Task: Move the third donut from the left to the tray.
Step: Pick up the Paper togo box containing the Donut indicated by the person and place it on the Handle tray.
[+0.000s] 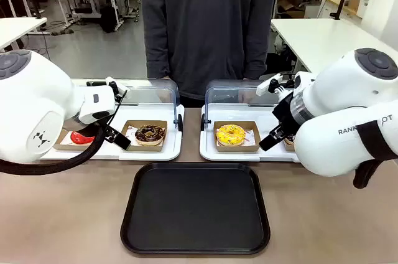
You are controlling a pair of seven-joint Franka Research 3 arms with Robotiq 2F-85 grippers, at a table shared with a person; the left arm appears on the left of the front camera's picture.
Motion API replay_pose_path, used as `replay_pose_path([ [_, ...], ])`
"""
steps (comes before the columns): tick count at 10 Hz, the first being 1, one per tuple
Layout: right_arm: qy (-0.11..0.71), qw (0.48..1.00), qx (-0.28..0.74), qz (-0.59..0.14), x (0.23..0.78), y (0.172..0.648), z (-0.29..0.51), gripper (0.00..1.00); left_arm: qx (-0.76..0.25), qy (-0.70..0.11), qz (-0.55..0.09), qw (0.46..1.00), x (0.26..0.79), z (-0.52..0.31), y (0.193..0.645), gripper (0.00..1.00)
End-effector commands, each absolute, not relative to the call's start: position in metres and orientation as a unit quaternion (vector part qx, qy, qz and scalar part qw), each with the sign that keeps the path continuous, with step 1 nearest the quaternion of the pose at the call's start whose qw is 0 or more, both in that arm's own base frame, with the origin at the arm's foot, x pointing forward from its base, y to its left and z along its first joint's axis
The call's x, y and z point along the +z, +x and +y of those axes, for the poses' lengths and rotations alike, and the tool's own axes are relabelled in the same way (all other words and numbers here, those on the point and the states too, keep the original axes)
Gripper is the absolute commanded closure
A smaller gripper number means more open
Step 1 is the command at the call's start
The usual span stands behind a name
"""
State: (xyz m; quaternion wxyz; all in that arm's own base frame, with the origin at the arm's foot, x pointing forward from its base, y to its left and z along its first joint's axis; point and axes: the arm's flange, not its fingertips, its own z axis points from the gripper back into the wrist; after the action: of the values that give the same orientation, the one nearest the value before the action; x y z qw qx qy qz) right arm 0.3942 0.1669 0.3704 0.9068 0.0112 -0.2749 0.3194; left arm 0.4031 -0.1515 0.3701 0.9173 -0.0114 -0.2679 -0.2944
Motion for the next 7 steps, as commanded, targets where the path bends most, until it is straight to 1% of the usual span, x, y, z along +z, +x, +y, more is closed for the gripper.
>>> replay_pose_path([
  [1, 0.011, 0.907, 0.319, -0.275, 0.3706, 0.3942, 0.1669, 0.00, -0.294, -0.011, -0.268, 0.917, 0.3702, -0.1515, 0.4031, 0.00],
  [7, 0.011, 0.907, 0.319, -0.275, 0.3706, 0.3942, 0.1669, 0.00, -0.294, -0.011, -0.268, 0.917, 0.3702, -0.1515, 0.4031, 0.00],
])
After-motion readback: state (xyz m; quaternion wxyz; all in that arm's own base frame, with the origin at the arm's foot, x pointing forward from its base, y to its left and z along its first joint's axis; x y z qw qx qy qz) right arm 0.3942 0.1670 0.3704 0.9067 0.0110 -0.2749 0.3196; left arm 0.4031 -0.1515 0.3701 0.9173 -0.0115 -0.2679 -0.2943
